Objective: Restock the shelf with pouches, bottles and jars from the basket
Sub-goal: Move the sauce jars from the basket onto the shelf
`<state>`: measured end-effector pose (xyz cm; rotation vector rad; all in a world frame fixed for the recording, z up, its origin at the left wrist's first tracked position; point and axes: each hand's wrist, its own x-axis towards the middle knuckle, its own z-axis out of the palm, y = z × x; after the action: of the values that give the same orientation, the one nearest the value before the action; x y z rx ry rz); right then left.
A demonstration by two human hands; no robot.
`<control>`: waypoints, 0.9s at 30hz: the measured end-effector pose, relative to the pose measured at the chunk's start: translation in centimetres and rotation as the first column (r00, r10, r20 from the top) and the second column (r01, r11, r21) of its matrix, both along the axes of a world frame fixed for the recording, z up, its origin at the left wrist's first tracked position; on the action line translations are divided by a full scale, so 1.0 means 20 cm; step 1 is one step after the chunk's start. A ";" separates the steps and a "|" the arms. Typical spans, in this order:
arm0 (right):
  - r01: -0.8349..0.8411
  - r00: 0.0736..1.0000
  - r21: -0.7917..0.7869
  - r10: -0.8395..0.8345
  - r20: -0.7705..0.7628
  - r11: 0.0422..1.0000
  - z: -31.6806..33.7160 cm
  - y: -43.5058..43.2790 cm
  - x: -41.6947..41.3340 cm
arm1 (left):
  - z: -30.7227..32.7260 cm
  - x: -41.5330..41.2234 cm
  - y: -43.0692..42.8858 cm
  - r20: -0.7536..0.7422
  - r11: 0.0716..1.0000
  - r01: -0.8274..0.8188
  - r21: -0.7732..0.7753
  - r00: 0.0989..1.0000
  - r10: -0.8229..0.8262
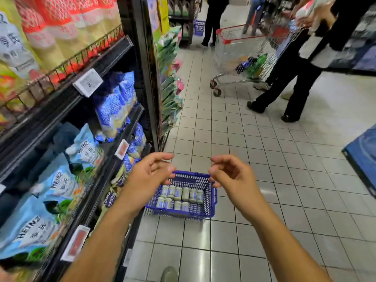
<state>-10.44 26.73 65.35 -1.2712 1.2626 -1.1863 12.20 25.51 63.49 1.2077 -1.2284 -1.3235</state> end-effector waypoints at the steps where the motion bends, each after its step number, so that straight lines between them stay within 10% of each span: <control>1: 0.006 1.000 0.009 -0.006 -0.009 1.000 -0.02 -0.04 0.01 | -0.02 0.01 -0.04 0.001 1.000 0.006 0.013 1.000 -0.006; 27: 0.034 0.999 0.450 -0.015 -0.046 0.892 -0.80 -1.12 -0.23 | -0.75 -0.18 -1.26 0.143 0.923 0.003 0.385 0.988 -0.063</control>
<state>-15.09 4.35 49.41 -0.9382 1.4841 -0.8173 8.63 0.24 48.41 1.5959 -1.1285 -1.5697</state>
